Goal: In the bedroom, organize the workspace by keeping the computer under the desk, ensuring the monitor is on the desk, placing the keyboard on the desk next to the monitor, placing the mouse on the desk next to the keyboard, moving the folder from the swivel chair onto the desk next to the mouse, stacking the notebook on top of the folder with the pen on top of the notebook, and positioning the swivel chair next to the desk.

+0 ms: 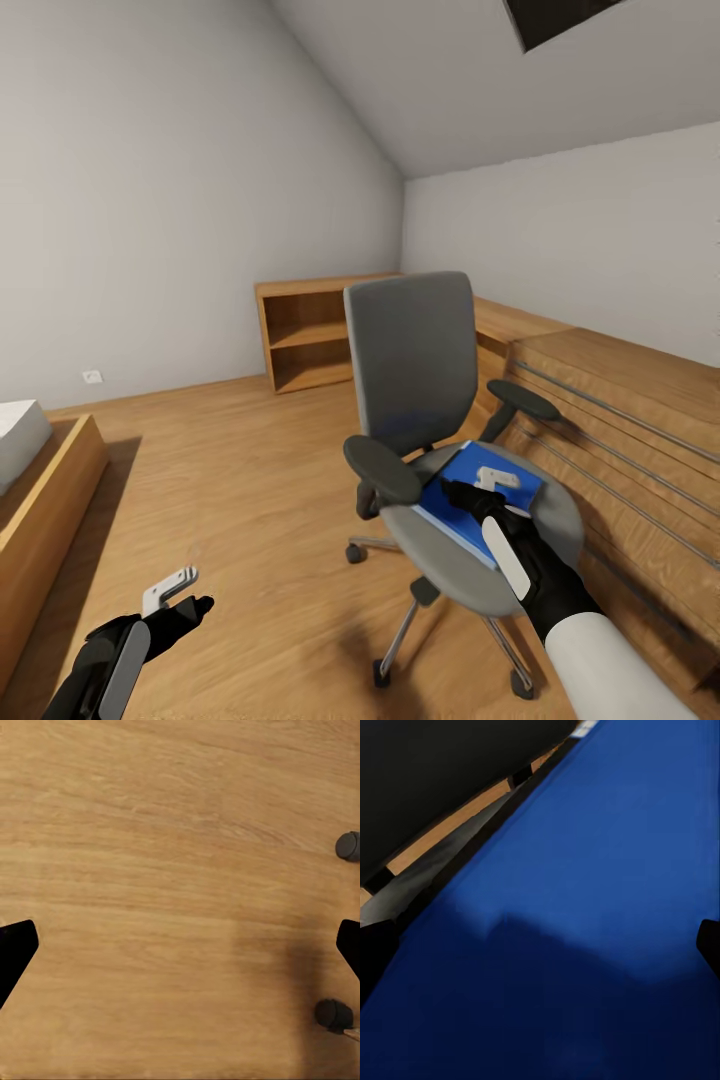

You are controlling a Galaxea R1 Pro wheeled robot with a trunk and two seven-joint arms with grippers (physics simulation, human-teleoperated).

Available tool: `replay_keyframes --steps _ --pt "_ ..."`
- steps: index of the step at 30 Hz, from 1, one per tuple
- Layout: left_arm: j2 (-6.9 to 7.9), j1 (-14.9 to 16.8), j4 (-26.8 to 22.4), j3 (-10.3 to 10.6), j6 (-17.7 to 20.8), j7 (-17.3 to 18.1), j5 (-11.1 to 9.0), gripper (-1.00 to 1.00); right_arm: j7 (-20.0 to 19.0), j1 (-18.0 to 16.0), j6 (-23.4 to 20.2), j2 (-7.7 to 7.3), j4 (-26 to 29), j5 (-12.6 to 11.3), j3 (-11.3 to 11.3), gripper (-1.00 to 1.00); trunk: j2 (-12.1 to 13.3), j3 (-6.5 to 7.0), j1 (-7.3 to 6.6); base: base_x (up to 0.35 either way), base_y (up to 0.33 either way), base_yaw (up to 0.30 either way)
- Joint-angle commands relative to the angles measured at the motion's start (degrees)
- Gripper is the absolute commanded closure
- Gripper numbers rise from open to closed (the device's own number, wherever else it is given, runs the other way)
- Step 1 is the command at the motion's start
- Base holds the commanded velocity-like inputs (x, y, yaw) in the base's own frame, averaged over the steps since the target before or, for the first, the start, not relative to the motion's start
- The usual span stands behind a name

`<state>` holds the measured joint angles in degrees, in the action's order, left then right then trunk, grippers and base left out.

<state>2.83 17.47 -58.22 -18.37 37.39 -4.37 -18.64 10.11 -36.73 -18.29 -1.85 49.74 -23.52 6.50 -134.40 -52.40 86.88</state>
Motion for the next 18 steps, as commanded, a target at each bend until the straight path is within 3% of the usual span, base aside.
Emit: replay_keyframes --steps 1,18 --pt "-0.01 0.02 -0.07 0.00 0.29 -0.46 -0.60 -1.00 0.61 -0.01 -0.17 -0.08 -1.75 -0.82 0.28 -1.00 -0.02 -0.07 -0.03 -0.237 0.000 0.000" --pt "-0.02 0.02 -0.05 0.00 0.31 -0.46 -0.60 -1.00 0.61 -0.01 -0.25 -0.10 -1.75 -0.82 0.27 -1.00 -0.02 -0.07 -0.03 -0.061 0.000 0.000"
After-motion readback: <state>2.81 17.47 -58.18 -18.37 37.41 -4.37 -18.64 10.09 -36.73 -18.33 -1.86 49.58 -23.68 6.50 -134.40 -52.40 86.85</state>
